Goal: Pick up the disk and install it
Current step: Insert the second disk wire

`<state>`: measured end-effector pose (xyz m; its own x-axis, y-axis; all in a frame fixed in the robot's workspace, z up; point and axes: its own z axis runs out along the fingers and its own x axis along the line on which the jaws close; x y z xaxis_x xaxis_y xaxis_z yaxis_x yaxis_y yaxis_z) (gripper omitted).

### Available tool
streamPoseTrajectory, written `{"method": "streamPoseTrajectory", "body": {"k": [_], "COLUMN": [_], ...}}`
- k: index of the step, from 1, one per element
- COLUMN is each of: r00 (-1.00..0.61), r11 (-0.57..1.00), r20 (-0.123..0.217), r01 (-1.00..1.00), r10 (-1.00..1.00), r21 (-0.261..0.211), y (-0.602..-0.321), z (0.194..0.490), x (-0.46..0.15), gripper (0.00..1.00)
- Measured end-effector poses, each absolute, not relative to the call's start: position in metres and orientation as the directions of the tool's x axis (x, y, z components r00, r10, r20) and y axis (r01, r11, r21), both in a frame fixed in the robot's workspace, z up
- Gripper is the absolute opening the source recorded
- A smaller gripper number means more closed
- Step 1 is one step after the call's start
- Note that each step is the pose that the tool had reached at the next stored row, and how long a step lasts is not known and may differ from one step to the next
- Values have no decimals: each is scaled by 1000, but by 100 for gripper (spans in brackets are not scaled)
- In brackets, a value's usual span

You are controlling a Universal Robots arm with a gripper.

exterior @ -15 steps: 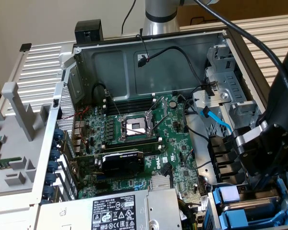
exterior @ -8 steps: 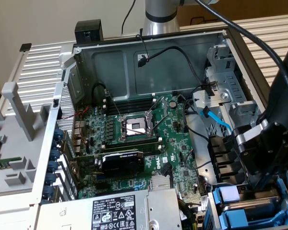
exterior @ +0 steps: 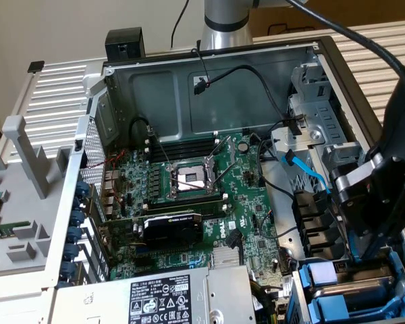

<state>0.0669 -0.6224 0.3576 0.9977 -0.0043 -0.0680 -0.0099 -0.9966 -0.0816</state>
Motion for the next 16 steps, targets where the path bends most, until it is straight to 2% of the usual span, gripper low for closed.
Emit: {"method": "streamPoseTrajectory", "body": {"k": [16], "r00": [998], "r11": [-997], "r20": [-68], "r01": [-10], "r10": [-4], "r21": [-82], "y": [-622], "z": [371], "x": [67], "gripper": [11]}}
